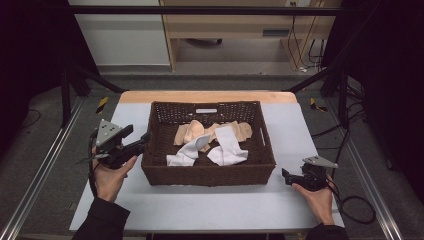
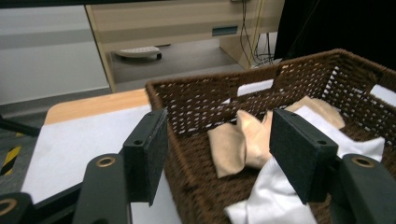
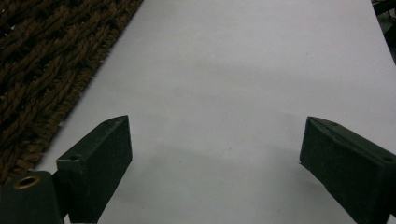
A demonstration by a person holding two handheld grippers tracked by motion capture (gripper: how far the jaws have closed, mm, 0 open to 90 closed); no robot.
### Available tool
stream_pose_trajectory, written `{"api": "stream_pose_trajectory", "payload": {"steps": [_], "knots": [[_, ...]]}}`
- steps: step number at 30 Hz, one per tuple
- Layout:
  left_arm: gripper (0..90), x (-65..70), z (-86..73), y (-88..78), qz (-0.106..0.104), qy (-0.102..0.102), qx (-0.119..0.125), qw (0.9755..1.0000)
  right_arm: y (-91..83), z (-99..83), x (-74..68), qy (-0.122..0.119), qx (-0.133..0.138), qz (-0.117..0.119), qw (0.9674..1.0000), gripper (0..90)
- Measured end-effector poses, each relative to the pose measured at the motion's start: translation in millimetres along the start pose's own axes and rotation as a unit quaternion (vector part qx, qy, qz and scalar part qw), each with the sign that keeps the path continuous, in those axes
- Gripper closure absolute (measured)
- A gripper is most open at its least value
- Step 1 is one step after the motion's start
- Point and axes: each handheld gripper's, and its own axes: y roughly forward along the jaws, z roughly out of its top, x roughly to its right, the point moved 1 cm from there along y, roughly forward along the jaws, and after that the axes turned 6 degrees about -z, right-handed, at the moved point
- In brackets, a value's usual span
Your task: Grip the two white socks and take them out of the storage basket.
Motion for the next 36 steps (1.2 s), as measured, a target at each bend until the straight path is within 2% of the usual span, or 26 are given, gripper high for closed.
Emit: {"api": "stream_pose_trajectory", "payload": {"steps": [2, 5, 6, 10, 11, 12, 16, 17, 24, 29, 32, 36], "knots": [[37.2, 5.3, 3.0, 6.9, -0.007, -0.002, -0.001, 1.0000, -0.2, -0.2, 0.1, 0.000, -0.001, -0.002, 1.0000, 9.5], [36.9, 12.3, 7.4, 16.9, -0.006, 0.007, -0.004, 0.9999, -0.3, 0.0, 0.6, 0.002, 0.000, -0.001, 1.0000, 9.5], [36.8, 17.3, 9.5, 24.7, -0.016, 0.005, -0.003, 0.9999, 0.9, -0.3, 0.8, -0.001, -0.002, -0.003, 1.0000, 9.5], [36.6, 24.4, 11.1, 37.1, -0.027, 0.007, -0.007, 0.9996, 0.9, -0.5, -0.5, -0.001, -0.005, -0.001, 1.0000, 9.5], [36.6, 27.0, 11.2, 41.4, -0.030, 0.009, -0.012, 0.9994, 0.9, -0.5, -0.5, -0.001, -0.005, -0.001, 1.0000, 9.5], [36.0, 32.1, 11.3, 48.6, -0.027, 0.021, -0.016, 0.9993, 0.7, -0.6, -0.4, 0.001, -0.003, -0.001, 1.0000, 9.6], [35.8, 39.0, 12.7, 57.6, -0.030, 0.030, -0.009, 0.9991, 1.7, -0.5, -0.4, 0.000, -0.006, -0.001, 1.0000, 9.8], [35.8, 42.0, 16.4, 62.5, -0.037, 0.028, -0.004, 0.9989, 1.8, -0.4, -0.7, 0.001, -0.007, -0.001, 1.0000, 9.8], [34.1, 44.0, 27.9, 80.3, -0.044, 0.028, -0.006, 0.9986, 1.3, -0.5, -0.6, 0.001, -0.005, 0.000, 1.0000, 9.7], [31.0, 40.7, 22.5, 99.6, -0.039, 0.040, -0.023, 0.9982, 1.4, -0.4, -0.5, 0.002, -0.006, 0.000, 1.0000, 9.7], [29.9, 36.6, 18.5, 111.2, -0.045, 0.030, -0.037, 0.9978, 1.5, -0.5, -0.3, 0.001, -0.004, -0.001, 1.0000, 9.7], [29.2, 35.7, 14.8, 120.8, -0.047, 0.040, -0.047, 0.9970, 1.2, -0.4, -0.6, 0.002, -0.003, 0.000, 1.0000, 9.6]]}}
